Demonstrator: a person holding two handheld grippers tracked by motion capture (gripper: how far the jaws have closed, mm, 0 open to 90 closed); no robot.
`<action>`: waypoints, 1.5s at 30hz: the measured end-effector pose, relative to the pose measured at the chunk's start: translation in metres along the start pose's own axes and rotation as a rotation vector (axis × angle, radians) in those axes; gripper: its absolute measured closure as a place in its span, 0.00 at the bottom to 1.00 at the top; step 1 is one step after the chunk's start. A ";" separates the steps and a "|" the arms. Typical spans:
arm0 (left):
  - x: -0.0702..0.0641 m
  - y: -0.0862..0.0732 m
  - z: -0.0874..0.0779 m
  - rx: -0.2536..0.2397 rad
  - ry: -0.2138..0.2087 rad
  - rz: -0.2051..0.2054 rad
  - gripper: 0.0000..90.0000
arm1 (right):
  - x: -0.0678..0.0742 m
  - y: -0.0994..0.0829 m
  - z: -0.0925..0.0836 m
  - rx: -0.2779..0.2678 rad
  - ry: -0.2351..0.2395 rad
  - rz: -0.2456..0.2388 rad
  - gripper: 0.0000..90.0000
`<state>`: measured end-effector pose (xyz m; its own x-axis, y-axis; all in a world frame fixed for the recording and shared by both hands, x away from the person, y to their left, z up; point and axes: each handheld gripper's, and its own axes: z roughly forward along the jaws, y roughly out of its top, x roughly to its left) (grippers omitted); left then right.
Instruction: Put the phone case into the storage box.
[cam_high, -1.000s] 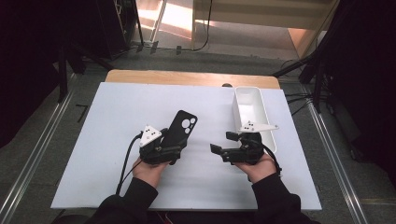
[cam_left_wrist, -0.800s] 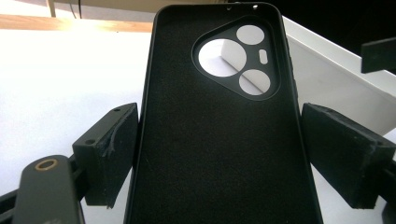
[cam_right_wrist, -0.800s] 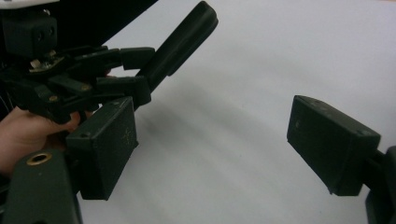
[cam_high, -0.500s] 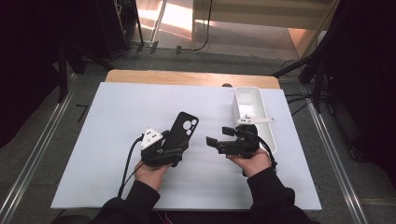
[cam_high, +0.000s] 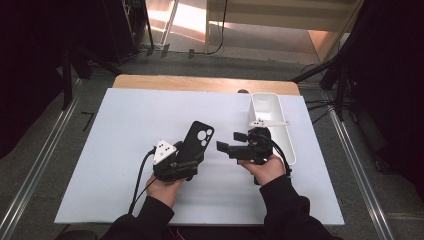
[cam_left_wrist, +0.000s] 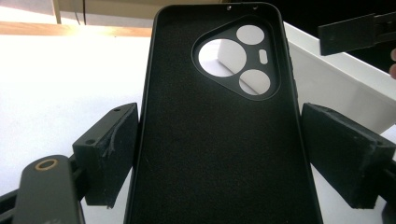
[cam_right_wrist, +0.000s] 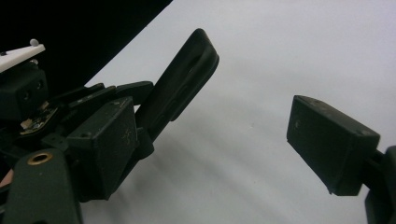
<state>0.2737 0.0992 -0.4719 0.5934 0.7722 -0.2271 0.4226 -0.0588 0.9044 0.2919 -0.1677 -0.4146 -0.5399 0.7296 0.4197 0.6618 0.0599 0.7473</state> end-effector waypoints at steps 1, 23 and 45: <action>0.000 0.000 0.001 0.004 -0.003 0.005 0.15 | 0.000 0.001 0.001 0.002 0.000 0.005 0.16; -0.005 -0.002 0.002 0.003 -0.005 0.002 0.15 | 0.000 0.018 0.034 0.045 0.028 0.055 0.26; -0.010 -0.005 0.004 0.005 -0.018 -0.011 0.15 | -0.008 0.028 0.057 0.116 0.055 0.200 0.66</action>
<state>0.2681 0.0892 -0.4754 0.6008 0.7613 -0.2439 0.4329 -0.0534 0.8998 0.3446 -0.1334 -0.4263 -0.4175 0.6972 0.5828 0.8121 -0.0014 0.5835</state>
